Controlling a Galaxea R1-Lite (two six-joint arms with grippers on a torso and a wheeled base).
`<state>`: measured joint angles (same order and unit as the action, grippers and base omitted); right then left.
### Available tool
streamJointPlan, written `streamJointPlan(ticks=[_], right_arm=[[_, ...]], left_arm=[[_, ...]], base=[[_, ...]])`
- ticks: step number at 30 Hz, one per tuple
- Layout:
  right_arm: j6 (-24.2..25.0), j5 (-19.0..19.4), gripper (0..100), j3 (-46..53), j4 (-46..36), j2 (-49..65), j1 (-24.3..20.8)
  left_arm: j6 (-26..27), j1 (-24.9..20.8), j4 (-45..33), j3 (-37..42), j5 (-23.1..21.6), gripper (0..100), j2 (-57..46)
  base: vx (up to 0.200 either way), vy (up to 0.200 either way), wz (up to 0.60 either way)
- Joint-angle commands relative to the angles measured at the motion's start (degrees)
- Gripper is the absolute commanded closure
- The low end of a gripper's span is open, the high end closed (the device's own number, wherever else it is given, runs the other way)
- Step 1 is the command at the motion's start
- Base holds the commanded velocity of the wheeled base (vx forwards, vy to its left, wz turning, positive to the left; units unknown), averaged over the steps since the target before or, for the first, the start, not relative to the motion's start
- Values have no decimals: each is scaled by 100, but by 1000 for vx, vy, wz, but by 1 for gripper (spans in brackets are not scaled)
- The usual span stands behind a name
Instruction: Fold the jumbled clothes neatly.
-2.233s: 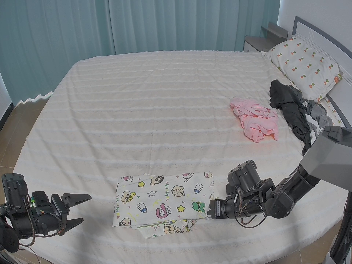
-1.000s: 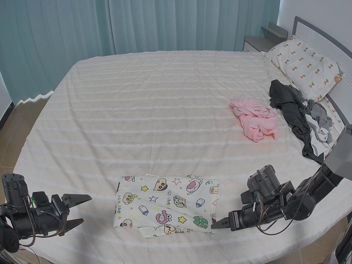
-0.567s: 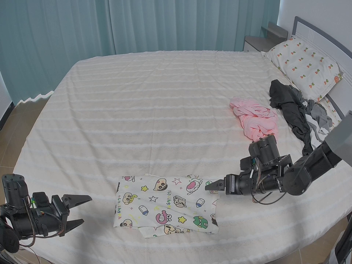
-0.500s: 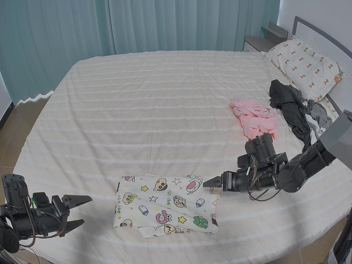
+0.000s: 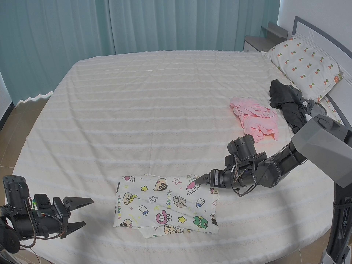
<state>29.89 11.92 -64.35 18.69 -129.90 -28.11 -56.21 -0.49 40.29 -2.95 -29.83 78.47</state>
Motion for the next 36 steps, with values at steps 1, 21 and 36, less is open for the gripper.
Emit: streamJointPlan(ticks=[1, 21, 36], right_arm=[[8, 3, 100, -95, 3, -132, -1], [447, -603, 100, -886, 56, -264, 236], [465, -630, 0, -288, 56, 185, 271]], left_arm=[[-4, 5, 5, -4, -5, 0, 45], [-4, 5, 5, -4, 4, 0, 54], [58, 5, 14, -241, 56, 0, 256]], base=[[0, 0, 0], [0, 0, 0], [0, 0, 0]])
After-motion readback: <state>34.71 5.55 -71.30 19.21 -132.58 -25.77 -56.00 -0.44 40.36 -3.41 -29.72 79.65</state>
